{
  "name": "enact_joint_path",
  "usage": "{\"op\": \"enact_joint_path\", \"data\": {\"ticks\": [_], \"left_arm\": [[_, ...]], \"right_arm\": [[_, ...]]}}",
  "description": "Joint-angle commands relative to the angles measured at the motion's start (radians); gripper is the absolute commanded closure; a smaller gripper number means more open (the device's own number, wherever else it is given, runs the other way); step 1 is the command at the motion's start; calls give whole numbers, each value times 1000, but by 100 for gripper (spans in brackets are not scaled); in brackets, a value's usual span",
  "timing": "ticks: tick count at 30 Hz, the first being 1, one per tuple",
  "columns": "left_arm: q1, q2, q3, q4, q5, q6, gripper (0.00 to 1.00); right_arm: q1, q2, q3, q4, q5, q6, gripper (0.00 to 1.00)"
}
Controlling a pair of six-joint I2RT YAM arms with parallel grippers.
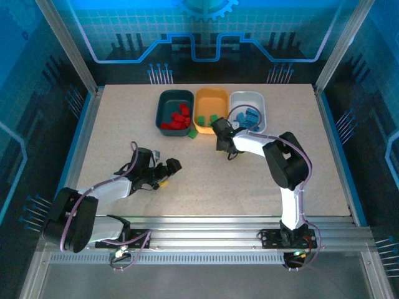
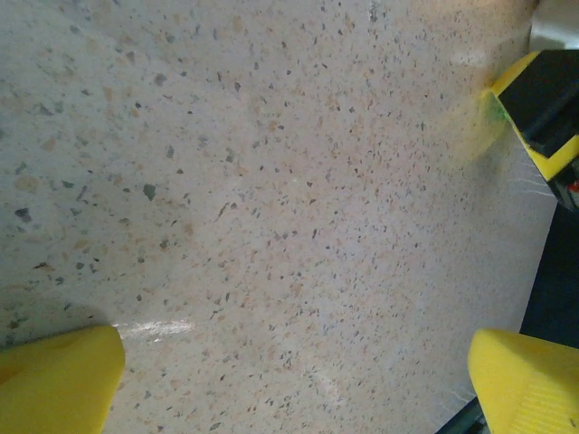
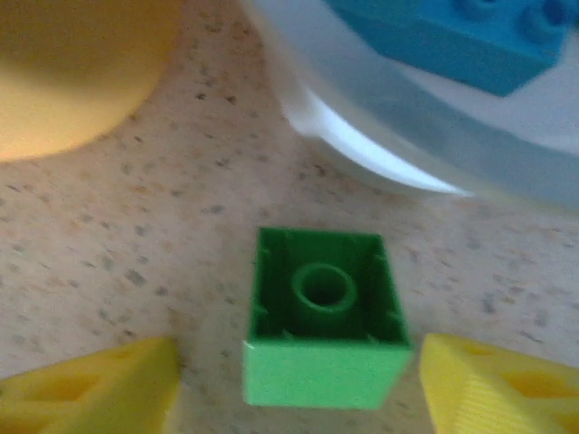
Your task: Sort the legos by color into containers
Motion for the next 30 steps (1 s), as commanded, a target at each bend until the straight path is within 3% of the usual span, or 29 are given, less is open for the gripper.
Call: {"op": "enact_joint_path", "data": {"ticks": [1, 4, 7, 14, 19, 21, 22, 23, 26, 30], "left_arm": [[-32, 41, -2, 22, 32, -12, 1], [-32, 38, 4, 5, 25, -3, 1], [-32, 44, 20, -17, 13, 13, 1], [-61, 97, 162, -180, -73, 136, 1], [-109, 248, 401, -386, -213, 301, 2], [-111, 325, 484, -420, -252, 336, 3], [-111, 362, 532, -439, -274, 355, 3], [-108, 399, 571, -452, -287, 372, 3], [-109, 501, 696, -487, -297, 411, 4], [-109, 603, 814, -501, -339, 450, 4]], "right_arm": [[-31, 39, 19, 3, -13, 11, 40], [-21, 5, -23, 47, 4, -1, 58], [-12, -51, -76, 92, 12, -24, 66], [-1, -309, -182, 122, 48, -85, 67], [-141, -301, -66, 66, -23, -141, 65], [-199, -240, 16, 36, -78, -152, 59], [-224, -205, 68, 8, -103, -147, 37], [-242, -179, 109, -9, -131, -139, 26], [-254, -193, 119, -9, -201, -137, 22], [-237, -344, -44, 59, -228, -126, 19]]}}
